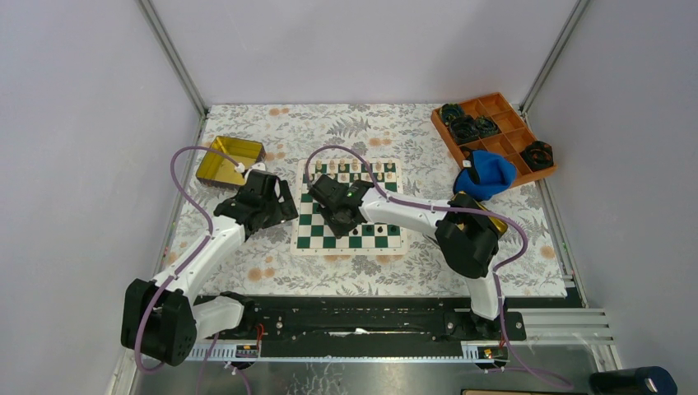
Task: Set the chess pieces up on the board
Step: Place the chess piece on the chessboard.
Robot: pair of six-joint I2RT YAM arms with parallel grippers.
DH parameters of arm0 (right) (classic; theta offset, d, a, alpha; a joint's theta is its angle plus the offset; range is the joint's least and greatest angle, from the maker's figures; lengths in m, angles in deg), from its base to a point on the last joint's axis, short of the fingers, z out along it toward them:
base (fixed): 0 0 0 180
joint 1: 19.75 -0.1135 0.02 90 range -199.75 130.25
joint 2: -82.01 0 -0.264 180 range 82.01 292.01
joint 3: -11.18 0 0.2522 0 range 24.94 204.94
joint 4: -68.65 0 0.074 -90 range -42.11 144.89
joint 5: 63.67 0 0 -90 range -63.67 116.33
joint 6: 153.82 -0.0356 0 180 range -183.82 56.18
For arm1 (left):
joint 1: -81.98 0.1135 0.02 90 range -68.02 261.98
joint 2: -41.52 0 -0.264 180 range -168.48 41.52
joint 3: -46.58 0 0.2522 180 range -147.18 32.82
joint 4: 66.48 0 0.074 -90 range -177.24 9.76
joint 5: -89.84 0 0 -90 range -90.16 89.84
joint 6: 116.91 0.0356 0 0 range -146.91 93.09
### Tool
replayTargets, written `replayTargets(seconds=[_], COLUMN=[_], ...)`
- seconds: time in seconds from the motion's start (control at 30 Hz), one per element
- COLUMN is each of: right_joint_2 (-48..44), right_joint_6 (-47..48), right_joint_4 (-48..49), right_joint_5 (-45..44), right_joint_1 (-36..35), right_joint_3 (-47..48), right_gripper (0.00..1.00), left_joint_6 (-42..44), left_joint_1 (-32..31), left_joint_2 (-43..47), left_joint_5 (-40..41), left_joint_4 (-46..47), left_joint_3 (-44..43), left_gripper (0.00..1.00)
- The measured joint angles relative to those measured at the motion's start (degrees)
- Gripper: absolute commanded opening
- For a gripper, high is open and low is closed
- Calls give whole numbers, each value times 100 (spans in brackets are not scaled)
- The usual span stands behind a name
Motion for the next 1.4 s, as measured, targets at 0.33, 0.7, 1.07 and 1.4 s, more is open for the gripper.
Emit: replayTargets(seconds=[0.33,0.7,1.07,1.4], right_joint_2=[0,2,101,107], right_joint_6=[-127,-175,-205,-208], right_joint_4=[-157,-251,-205,-155], right_joint_5=[-66,-66,-63,-61], right_joint_1=[-61,-70,-70,-70], right_joint_3=[0,-20,-216,-240], right_gripper=[6,7,7,14], left_joint_6=[0,0,0,0], left_joint_1=[-9,-33,-83,-164], left_joint_2=[7,13,15,24], left_joint_5=[2,2,7,55], left_joint_4=[2,2,2,0], left_joint_3=[0,0,0,0], left_gripper=[99,99,99,99])
